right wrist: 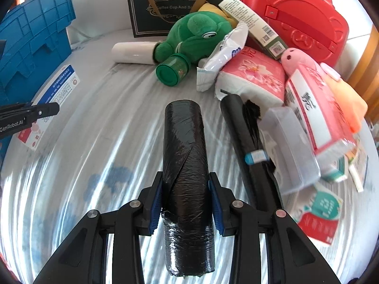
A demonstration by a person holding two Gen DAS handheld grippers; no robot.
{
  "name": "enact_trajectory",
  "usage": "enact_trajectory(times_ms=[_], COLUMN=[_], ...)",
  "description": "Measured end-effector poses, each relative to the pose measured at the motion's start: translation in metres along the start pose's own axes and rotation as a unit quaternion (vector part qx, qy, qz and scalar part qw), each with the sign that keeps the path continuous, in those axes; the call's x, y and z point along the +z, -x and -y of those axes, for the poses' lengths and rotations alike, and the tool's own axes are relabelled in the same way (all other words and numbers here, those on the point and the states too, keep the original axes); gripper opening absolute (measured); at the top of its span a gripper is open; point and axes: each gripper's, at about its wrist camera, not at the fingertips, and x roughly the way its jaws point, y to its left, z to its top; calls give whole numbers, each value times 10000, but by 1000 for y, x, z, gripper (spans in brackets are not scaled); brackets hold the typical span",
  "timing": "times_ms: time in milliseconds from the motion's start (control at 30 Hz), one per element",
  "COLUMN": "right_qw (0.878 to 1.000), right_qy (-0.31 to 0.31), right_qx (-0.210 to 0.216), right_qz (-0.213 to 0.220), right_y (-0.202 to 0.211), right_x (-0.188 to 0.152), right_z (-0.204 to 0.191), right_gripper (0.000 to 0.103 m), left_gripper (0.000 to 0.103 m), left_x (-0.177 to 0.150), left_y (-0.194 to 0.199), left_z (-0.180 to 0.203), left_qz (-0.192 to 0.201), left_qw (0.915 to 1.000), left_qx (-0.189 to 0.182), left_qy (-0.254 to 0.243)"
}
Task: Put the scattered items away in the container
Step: 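Lift the white box and black roll and carry both over the blue box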
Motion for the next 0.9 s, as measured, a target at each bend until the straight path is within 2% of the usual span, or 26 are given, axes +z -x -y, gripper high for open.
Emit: enact_trajectory(times_ms=[233,400,700,900], right_qw=[9999,9995,9985,9971], right_qy=[-151,-232,-375,-447], right_qx=[-26,-106,-254,-351], right_qz=[77,169,318,501], right_y=[20,43,108,160], right_x=[2,8,0,-2], right_z=[-9,-13,-5,-5], right_gripper=[35,35,35,35], left_gripper=[22,22,22,22], left_x=[-5,-6,-12,-13], left_y=[23,52,124,187], left_z=[9,16,28,34], left_qz=[55,128,262,578], left_qw=[10000,9996,9990,9976], left_qx=[-26,227,346,311], left_qy=[-32,-65,-146,-233])
